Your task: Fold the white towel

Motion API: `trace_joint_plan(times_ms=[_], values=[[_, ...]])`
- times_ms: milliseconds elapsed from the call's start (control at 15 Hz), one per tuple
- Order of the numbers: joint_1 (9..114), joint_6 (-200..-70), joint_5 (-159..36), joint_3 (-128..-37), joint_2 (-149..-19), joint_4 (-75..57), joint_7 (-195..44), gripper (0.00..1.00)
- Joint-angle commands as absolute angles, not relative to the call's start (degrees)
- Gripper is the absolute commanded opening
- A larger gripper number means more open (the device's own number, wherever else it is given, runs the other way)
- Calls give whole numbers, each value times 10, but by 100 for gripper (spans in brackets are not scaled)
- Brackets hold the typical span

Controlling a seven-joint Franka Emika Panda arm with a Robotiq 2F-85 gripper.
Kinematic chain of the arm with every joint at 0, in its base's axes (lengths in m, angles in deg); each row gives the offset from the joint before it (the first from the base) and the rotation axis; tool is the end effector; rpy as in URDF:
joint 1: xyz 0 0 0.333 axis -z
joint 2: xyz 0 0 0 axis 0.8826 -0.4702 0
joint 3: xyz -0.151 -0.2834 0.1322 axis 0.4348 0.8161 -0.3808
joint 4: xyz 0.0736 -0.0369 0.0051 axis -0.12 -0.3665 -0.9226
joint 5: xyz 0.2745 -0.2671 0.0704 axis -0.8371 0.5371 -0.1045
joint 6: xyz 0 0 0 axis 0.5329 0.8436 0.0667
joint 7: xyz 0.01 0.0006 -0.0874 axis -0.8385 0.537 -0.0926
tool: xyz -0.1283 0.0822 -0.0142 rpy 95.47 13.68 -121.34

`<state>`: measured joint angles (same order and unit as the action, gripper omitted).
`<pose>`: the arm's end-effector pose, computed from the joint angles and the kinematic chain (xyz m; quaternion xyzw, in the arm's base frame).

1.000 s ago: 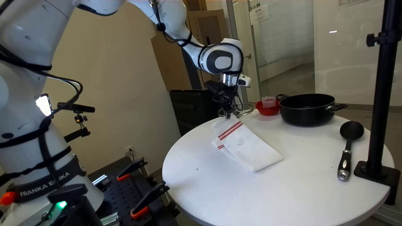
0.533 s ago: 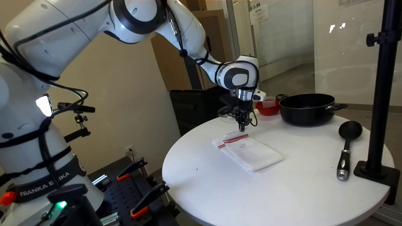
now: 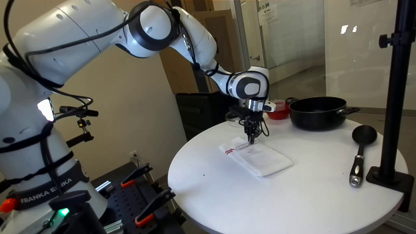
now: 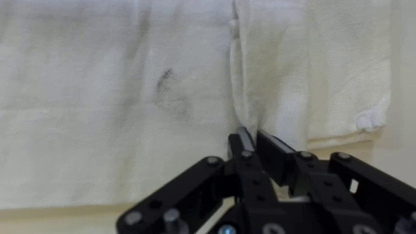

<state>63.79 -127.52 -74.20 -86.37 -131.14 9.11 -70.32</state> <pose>0.7221 -0.0091 0.0209 -0.9806 0.1577 0.1001 0.0587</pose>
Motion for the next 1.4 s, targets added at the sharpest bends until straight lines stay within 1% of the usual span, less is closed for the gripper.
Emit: trace_joint_plan(times_ms=[0,400,867,1333], values=[[619,-1262,-725,-866,-1295,91,-710,2],[594,-1265,-702,-869,-1273,69,-719,2],[583,-1264,-685,-868,-1289,78,-722,2],[578,-1291,-681,-883,-1264,39,-763,2]])
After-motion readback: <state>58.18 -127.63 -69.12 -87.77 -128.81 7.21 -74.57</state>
